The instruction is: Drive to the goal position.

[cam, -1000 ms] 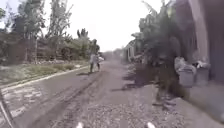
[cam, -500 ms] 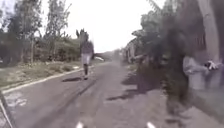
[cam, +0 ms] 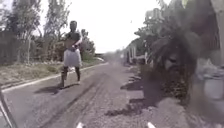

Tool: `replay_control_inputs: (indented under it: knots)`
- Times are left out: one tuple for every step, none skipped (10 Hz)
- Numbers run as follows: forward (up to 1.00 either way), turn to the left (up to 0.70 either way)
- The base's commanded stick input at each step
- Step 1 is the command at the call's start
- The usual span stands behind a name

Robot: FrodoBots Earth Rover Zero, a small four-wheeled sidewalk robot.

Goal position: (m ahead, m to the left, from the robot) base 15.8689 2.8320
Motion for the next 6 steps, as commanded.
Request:
replay_control_inputs:
  knots:
    - [1.0, 0.0]
    - [1.0, 0.0]
    - [1.0, 0.0]
    - [1.0, 0.0]
    - [1.0, 0.0]
    - [1.0, 0.0]
